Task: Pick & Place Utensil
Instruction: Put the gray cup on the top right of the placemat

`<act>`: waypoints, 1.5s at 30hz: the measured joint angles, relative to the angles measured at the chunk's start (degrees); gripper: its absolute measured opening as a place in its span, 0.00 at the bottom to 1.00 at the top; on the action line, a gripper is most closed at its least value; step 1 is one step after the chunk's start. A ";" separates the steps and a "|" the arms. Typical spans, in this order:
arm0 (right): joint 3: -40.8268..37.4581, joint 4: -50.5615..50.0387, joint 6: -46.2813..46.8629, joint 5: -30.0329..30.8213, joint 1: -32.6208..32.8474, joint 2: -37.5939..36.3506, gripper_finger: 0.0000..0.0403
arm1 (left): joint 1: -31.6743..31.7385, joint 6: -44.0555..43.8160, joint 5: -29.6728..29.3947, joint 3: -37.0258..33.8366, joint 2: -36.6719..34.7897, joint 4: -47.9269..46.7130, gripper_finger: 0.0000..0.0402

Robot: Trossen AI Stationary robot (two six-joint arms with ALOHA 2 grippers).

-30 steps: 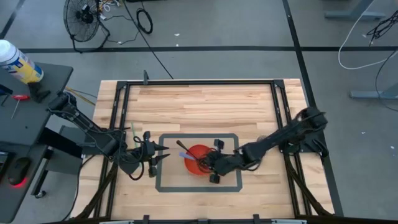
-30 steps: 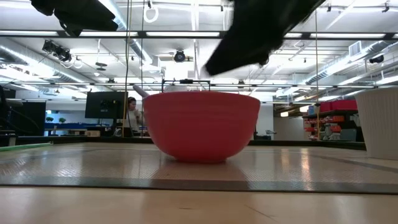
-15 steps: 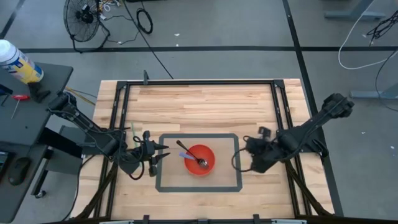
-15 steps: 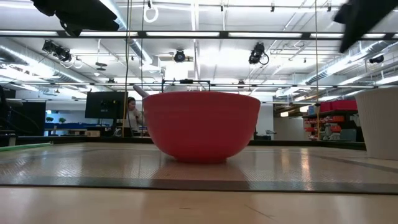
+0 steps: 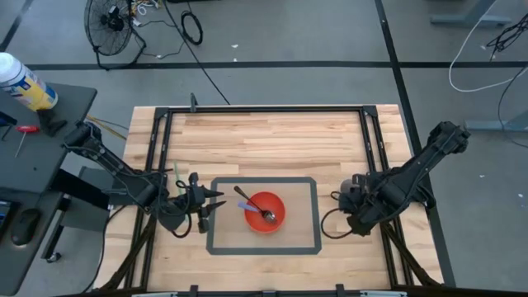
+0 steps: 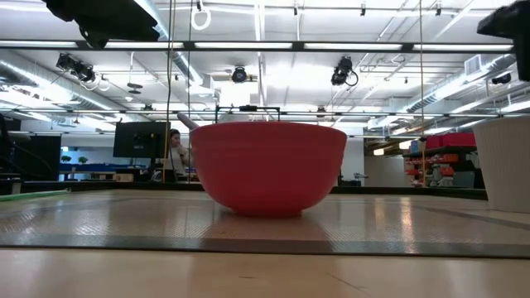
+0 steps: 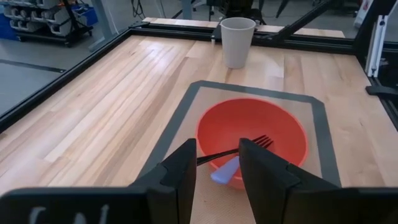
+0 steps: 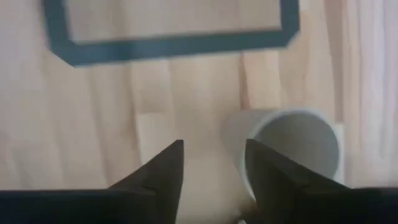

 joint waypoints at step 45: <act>-12.44 9.24 -2.74 -9.52 -9.57 0.12 0.16 | 2.99 -1.05 1.55 0.00 0.00 -0.04 0.31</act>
